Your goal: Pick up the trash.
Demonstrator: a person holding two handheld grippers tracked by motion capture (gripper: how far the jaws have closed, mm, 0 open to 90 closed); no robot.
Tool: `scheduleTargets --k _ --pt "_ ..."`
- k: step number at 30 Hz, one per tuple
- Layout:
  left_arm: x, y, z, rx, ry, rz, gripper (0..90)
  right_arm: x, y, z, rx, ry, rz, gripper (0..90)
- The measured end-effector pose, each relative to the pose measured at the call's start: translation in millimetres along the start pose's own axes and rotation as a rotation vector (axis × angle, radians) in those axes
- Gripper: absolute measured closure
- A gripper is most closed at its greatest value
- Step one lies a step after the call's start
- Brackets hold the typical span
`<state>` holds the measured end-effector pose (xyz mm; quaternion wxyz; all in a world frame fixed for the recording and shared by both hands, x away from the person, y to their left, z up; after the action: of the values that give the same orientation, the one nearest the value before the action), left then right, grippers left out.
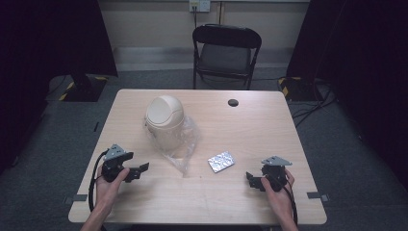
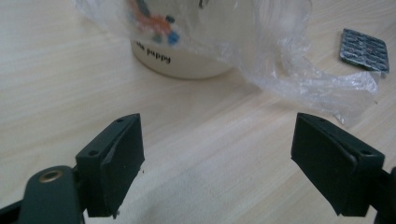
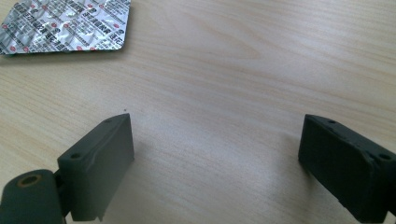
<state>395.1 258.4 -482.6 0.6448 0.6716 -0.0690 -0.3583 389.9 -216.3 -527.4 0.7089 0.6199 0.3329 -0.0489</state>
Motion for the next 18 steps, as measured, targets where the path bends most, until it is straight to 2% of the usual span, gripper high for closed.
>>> scheduleTargets --k 6,8,9,10,16,18 --pt "6.1 20.2 4.9 0.007 -0.027 0.045 18.0 0.0 0.0 0.0 0.000 0.000 0.000 9.4" --pt "6.2 28.6 6.0 0.028 -0.034 0.056 18.0 0.0 0.0 0.0 0.000 0.000 0.000 9.4" --pt "6.3 31.4 7.1 0.021 -0.042 0.065 18.0 0.0 0.0 0.0 0.000 0.000 0.000 9.4" --pt "6.0 36.1 7.5 0.038 -0.051 0.064 18.0 0.0 0.0 0.0 0.000 0.000 0.000 9.4" --pt "6.7 54.2 10.1 0.060 -0.075 0.093 18.0 0.0 0.0 0.0 0.000 0.000 0.000 9.4" --pt "7.8 59.5 10.1 0.038 -0.086 0.113 18.0 0.0 0.0 0.0 0.000 0.000 0.000 9.4"
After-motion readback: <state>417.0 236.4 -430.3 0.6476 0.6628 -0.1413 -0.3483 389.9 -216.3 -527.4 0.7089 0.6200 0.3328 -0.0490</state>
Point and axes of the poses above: each handheld gripper's, and its own axes: x roughly forward along the jaws, y roughly out of its top, z roughly to its right, the point moved 4 cm from there along x, roughly forward along the jaws, and after that the axes turned 11 degrees about z, right-handed, at the moved point
